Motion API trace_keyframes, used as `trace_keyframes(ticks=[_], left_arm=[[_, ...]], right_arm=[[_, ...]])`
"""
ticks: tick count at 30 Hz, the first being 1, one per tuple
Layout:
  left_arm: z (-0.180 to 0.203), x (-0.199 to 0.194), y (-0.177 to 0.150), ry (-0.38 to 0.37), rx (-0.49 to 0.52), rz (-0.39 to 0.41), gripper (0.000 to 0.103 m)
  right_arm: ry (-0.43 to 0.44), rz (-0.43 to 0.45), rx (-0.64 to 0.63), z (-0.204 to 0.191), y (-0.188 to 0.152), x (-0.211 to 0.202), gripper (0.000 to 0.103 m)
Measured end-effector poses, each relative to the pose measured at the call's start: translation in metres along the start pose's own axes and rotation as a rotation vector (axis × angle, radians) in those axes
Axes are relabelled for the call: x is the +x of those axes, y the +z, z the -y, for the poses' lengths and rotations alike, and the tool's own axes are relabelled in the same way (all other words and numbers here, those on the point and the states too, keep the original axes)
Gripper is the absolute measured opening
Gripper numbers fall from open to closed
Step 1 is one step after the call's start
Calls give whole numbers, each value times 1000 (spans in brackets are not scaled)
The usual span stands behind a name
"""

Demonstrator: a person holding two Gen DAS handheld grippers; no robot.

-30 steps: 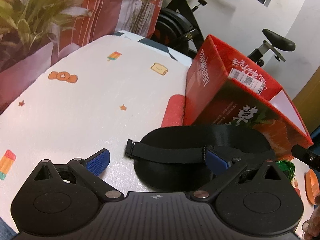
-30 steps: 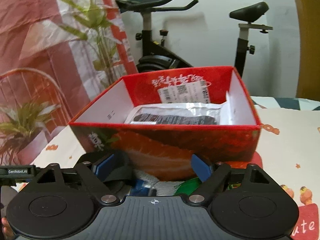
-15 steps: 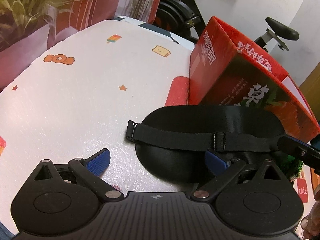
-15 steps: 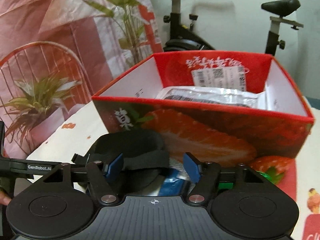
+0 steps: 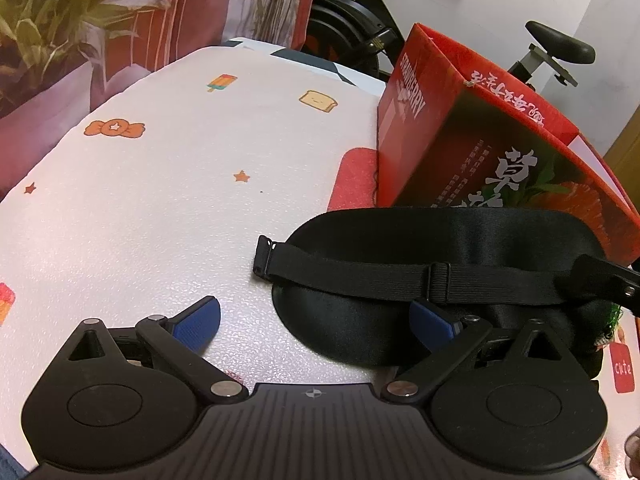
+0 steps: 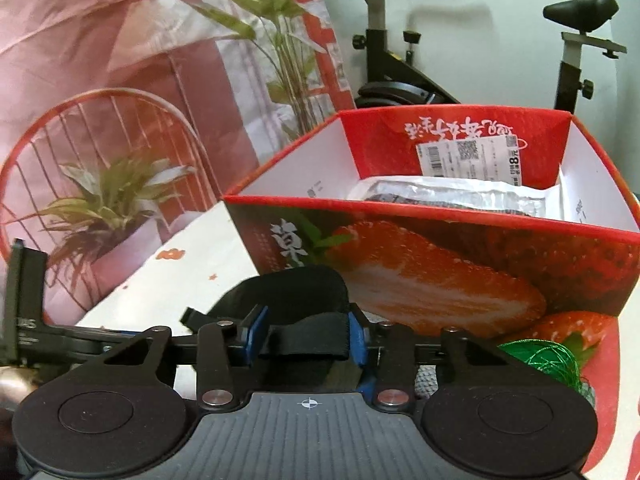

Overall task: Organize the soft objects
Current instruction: 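Move the left tool down to the black eye mask and grasp its strap, then lift the black eye mask with the left gripper toward the red box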

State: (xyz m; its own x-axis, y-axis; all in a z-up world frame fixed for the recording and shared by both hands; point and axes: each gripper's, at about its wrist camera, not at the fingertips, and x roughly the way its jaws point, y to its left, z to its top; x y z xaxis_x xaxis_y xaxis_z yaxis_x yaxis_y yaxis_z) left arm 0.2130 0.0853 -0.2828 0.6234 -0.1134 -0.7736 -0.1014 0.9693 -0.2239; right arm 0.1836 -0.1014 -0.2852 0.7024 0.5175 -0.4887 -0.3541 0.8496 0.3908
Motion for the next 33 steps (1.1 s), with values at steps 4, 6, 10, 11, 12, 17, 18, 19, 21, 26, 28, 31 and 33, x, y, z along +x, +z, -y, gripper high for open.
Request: trace_keyframes(ticks=[4,6,10,11,12,17,18,19,21,26,28,31,33], left_arm=[[2,0,-1,9,6,0,101],[3,-1,-1,12,8,2,101],[1,-1,-1,9,6,3,101],[1,-1,-1,6,1,4,101],[0,-1,-1,4,-3,5,101],[-5,-2,1,-22,-36,8,101],[-7,-3,1,-41,-52,8,101],[-10,-4,2,-69,-76,9,101],[-14,-4,3,-113,-118,10,101],[-17,-9,10,-167,-144,56,101],[-17,-13,15,-207,-153,87,101],[-13,-16,19,-264,-148,108,95],[-8,-16,23,-285,-130,117,86]], right_arm=[[4,-3,-7,-1,-2,-5,22],[0,-16,8,3,-5,-3,11],[-12,-19,7,5,-9,-3,10],[-17,-20,5,5,-10,-3,10],[-23,-21,8,6,-10,-3,10],[-60,-30,33,14,-13,-3,10],[-70,-29,32,15,-13,-4,10],[-79,-29,33,17,-13,-4,10],[-103,-27,38,20,-13,-5,10],[-169,-31,67,35,-16,-9,10],[-182,-30,74,39,-17,-11,10],[-187,-30,77,41,-19,-10,10],[-192,-32,66,40,-19,-9,10]])
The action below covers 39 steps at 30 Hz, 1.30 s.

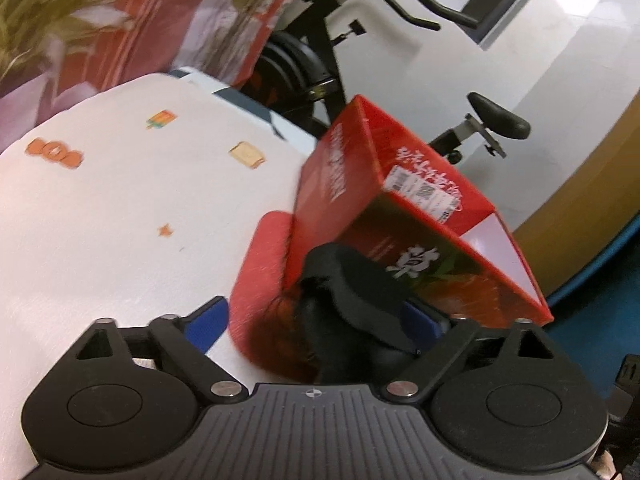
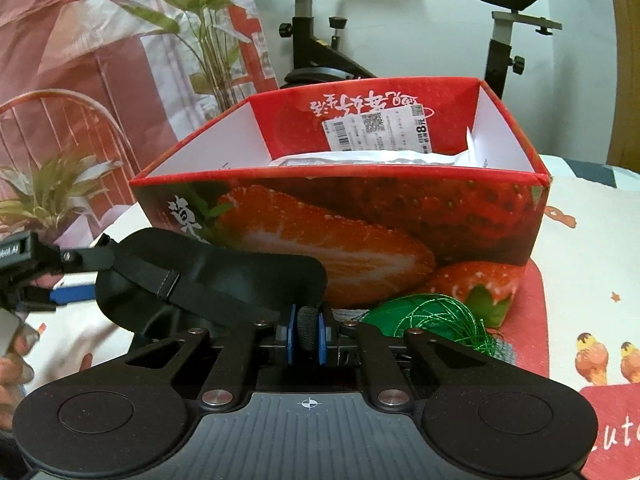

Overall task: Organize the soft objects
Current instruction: 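Lift the black eye mask with the left gripper toward the red box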

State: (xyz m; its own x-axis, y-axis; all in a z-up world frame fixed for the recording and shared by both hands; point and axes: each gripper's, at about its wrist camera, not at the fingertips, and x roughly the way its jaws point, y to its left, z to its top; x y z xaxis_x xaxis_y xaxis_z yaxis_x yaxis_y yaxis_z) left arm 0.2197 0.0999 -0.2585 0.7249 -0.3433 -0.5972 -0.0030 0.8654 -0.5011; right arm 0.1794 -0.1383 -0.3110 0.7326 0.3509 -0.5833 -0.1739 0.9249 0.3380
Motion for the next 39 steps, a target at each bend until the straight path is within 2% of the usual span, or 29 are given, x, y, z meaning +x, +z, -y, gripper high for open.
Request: trace_keyframes(ticks=[8,10,13,18,25,28,33,39], left_arm=[[10,15,12,-24,5,-3,50],[6,17,14,-25,-6,-10,47],[4,16,13,-13,8,-15,27],[11,11,7,-13,82,3,13],[9,-2,8,-34,83,45,10],[13,-6,8,-2,98,55,10],[18,-12,6,27,116,74,10],[25,-28,13,2,131,110,9]], right_arm=[[-1,-5,-6,0,0,0,11],[-1,-5,-7,0,-1,0,11],[1,-6,-7,0,-1,0,11],[5,-6,-3,1,0,0,11],[70,10,15,8,9,-9,13],[121,16,38,12,12,-13,12],[153,31,35,13,18,-21,10],[183,92,6,10,37,-41,8]])
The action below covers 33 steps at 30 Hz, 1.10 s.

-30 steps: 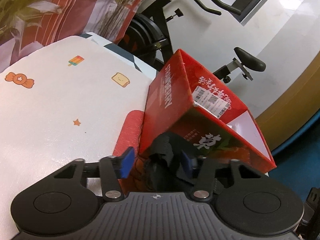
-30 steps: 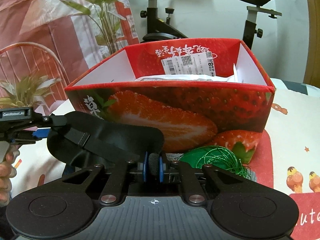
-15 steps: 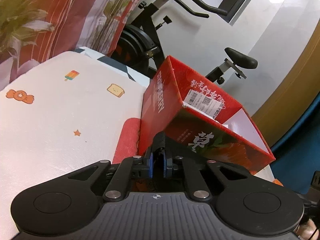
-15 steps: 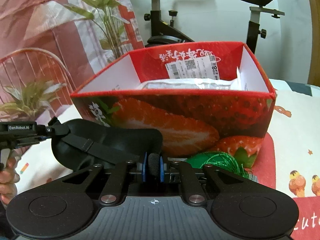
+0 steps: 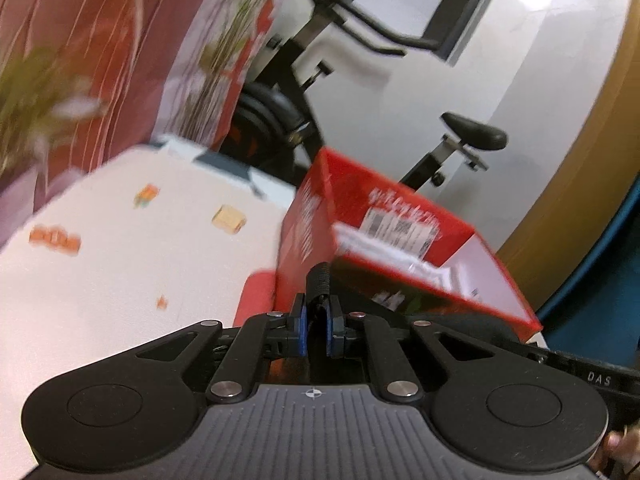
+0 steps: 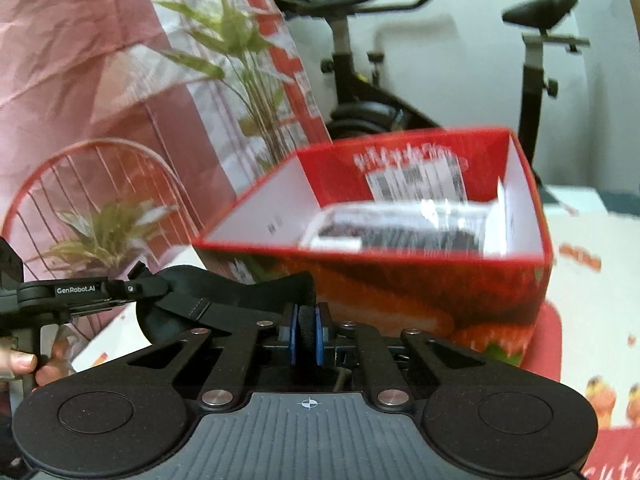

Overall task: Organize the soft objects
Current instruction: 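Lift the black eye mask with the left gripper toward the red box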

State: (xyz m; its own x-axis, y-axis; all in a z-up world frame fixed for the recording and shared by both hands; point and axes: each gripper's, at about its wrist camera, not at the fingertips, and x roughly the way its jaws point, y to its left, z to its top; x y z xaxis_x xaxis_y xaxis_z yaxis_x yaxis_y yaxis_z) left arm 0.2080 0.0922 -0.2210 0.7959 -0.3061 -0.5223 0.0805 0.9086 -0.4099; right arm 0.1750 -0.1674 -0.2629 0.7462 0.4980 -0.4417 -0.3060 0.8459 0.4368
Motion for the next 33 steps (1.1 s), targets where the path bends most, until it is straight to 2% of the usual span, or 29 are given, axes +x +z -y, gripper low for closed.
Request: trace_keyframes(ticks=[8,14,18,21,25,29,33], left_arm=[[32,-17,34,-59,106,103,9],[59,-6,59,-95,184,157,9],[75,21,76,-87,218,166,9],[85,47,82,-79,252,135,9],[96,82,77,-68,319,38,9],[94,111,66,-35,352,-76,9],[87,122,63,-20,355,-147,9]], right_arm=[[-9,108,-30,1,45,-20,7],[-94,158,-115,8,75,-17,7],[-182,167,-181,17,92,0,6],[-242,139,-220,25,95,20,6],[-280,60,-230,39,89,48,6],[-270,-41,-217,46,78,72,6],[-246,-104,-190,50,70,85,6]])
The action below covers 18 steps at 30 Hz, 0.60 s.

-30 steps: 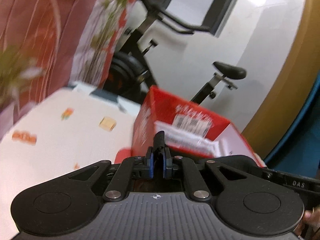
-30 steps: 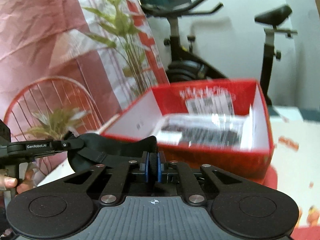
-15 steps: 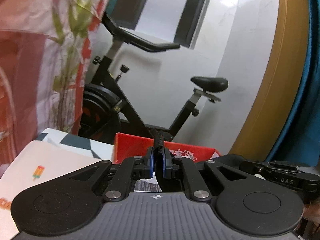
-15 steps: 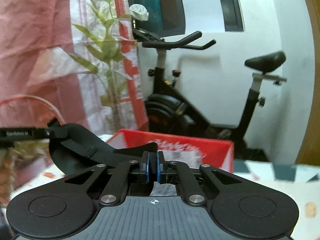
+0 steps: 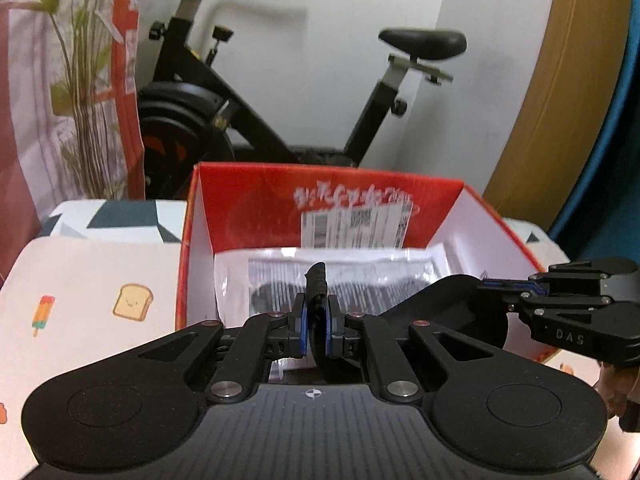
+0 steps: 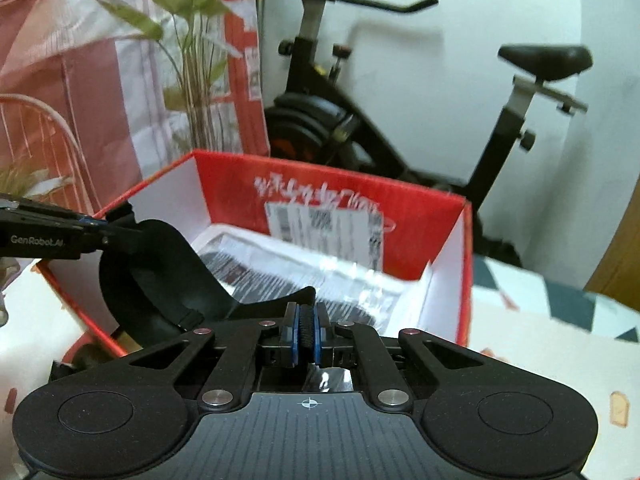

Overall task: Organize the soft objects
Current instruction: 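Lift the black eye mask with the left gripper toward the red box, then lower the eye mask into the red box and open the left gripper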

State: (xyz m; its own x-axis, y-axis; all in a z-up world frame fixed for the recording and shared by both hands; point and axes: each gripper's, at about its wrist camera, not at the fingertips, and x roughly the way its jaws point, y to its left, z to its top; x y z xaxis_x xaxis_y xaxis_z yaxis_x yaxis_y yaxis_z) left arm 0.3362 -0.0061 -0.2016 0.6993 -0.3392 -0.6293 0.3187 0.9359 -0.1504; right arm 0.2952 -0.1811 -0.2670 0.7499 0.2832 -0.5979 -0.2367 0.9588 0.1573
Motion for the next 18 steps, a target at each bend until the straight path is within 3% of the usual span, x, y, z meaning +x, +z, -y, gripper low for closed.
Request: trace_keyframes(ticks=[8,16,18], left_arm=[[-6,17,-3,1,24,-94,9],[-3,23,-4,6,41,-120,11],[-4,21,-3,6,46,-114,24]], right_arm=[[20,-74,26,-1,-4,9,6],[-1,-113,53,1,-5,13,7],[-25,-120,46,1,-5,12,8]])
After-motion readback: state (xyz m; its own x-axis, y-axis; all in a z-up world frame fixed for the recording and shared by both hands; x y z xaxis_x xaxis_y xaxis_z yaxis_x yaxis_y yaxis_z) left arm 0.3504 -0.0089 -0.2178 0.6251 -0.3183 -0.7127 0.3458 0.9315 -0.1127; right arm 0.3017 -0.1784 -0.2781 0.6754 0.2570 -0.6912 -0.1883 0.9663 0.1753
